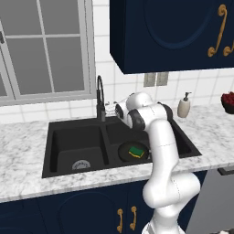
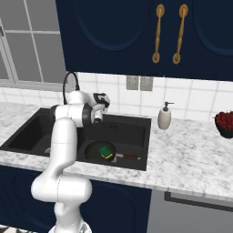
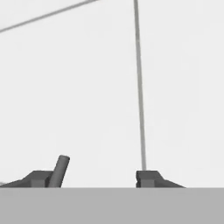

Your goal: Pick the pan and sponge and place them into the sink. Then turn on the water.

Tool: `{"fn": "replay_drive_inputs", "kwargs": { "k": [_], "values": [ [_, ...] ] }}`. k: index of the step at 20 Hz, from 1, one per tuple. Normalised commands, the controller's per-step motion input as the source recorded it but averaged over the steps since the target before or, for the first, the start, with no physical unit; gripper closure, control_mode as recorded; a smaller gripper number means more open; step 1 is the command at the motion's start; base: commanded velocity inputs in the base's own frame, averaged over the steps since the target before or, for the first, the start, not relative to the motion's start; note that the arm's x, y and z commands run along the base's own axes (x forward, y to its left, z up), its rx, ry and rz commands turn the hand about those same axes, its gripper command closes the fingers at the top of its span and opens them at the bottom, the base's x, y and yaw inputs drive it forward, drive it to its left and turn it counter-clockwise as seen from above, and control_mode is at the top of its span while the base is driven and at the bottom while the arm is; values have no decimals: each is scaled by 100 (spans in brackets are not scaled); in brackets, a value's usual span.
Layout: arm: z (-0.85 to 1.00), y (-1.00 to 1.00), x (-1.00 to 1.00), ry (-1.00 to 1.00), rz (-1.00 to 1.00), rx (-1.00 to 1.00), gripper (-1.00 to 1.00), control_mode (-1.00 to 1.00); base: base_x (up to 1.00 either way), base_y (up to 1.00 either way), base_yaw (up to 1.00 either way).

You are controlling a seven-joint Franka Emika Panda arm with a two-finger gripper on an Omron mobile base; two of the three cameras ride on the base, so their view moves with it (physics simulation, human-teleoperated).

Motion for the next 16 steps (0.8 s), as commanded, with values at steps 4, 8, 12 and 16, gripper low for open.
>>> {"fn": "replay_drive_inputs", "kwargs": {
  "k": [4,8,12,16],
  "values": [
    [-41,-14,18,8,-5,0,100,-100,0,0,0],
    [-39,-70,0,11,-2,7,100,-100,0,0,0],
    [-40,-94,-5,15,0,13,100,-100,0,0,0],
    [-54,-89,-9,15,0,11,100,-100,0,0,0]
  ]
}}
